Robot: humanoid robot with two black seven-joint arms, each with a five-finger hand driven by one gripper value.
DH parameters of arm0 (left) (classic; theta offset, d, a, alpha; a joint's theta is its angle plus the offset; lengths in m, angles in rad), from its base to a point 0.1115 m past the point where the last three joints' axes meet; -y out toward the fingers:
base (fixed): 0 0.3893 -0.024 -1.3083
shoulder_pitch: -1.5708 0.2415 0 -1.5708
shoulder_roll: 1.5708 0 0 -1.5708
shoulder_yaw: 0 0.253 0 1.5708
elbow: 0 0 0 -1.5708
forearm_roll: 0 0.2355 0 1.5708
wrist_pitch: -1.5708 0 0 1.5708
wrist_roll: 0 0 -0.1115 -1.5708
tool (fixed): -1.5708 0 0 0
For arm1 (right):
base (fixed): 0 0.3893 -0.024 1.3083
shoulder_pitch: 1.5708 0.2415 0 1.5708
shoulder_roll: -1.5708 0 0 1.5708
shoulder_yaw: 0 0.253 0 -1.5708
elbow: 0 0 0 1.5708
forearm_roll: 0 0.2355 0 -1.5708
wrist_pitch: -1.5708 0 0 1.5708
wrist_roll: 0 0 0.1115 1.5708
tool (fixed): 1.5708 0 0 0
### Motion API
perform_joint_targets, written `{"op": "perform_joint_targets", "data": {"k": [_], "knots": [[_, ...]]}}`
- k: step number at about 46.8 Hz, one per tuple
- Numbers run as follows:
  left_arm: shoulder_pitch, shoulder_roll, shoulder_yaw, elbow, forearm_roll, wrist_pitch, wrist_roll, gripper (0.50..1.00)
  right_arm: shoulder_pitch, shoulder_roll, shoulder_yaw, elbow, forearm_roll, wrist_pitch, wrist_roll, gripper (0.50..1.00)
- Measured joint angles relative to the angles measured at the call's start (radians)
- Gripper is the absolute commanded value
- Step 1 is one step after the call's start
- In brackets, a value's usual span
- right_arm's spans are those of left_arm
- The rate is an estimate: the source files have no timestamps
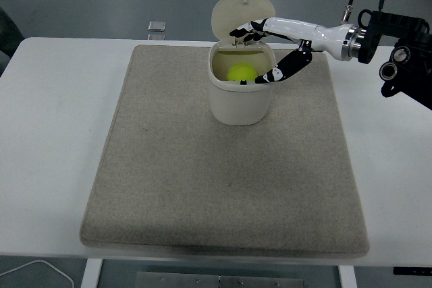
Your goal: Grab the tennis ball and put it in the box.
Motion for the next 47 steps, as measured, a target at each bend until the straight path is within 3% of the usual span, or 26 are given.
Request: {"op": "perform_joint_targets", "data": {"k": [6, 14, 28, 35, 47], "knots": [[0.0, 0.0, 0.0, 0.0, 0.0, 0.0, 0.0, 0.992, 0.0, -0.011, 0.002, 0.009, 0.035, 0.017, 0.0, 0.923], [0.0, 0.0, 0.0, 0.0, 0.0, 0.0, 0.0, 0.992, 0.009, -0.048, 0.005, 0.018, 0.146, 0.125, 0.0, 0.926], [0.0, 0.0, 0.0, 0.0, 0.0, 0.0, 0.0, 0.992, 0.005, -0.148, 0.045, 0.066, 0.159, 0.255, 0.001, 0.926], [0.0, 0.0, 0.0, 0.0, 0.0, 0.0, 0.0, 0.992, -0.008, -0.184, 0.059, 0.067, 0.173, 0.26, 0.002, 0.926], [0.0, 0.0, 0.0, 0.0, 0.0, 0.0, 0.0, 0.992, -0.073, -0.227, 0.054, 0.032, 0.363, 0.24, 0.0, 0.926]]}}
